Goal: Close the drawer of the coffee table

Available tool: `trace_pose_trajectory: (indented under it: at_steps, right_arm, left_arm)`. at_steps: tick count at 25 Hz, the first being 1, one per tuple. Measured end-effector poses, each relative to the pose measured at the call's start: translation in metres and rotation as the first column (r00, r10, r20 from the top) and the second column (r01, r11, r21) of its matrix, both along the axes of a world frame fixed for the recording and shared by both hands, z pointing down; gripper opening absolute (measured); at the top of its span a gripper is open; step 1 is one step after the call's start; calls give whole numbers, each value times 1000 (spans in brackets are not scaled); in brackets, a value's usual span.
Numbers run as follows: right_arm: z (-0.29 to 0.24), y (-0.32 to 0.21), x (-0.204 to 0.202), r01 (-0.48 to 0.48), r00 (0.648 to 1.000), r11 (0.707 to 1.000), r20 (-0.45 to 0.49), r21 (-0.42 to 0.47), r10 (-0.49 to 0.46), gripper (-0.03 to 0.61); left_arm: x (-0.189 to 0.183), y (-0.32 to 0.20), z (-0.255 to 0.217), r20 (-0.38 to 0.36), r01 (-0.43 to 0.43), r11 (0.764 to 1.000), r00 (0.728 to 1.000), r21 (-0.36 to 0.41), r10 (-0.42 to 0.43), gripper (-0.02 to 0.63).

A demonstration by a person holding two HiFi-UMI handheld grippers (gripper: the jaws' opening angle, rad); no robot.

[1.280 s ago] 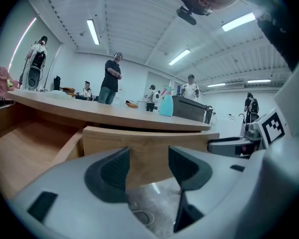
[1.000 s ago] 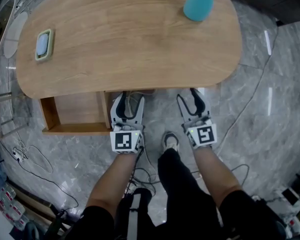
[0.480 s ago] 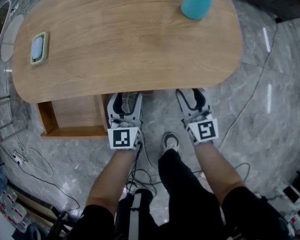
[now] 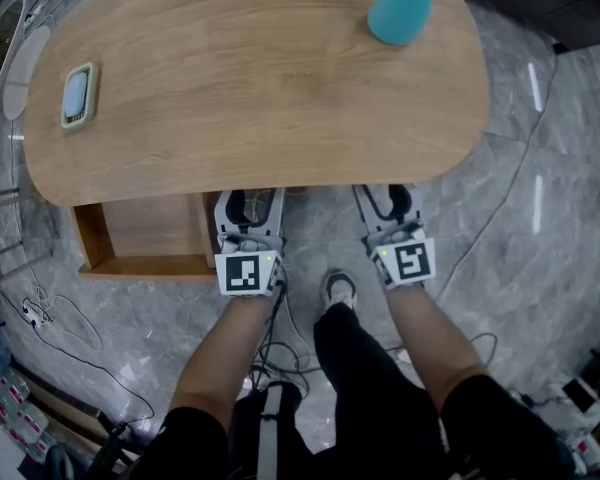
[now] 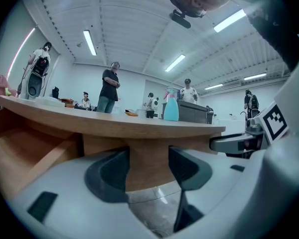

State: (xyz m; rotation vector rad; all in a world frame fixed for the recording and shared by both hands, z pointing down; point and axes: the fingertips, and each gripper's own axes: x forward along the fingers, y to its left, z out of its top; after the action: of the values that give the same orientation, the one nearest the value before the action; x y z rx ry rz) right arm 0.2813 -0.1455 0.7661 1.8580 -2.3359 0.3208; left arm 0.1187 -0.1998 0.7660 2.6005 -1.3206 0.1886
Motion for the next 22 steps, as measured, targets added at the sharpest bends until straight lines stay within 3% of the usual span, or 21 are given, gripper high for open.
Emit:
trace_pose_trajectory:
  at_steps: [12,22]
  right_arm:
    - [-4,9,-3,-6,1000,1000,-4,-18,5,201]
    - [-25,41,-20,-6,1000,1000,-15,-19,5,201]
  left_arm:
    - [-6,7,7,44,-16,1000,999,-11,16,227]
    - [-2,47,-2,15,-49,998,999,-38,49,227]
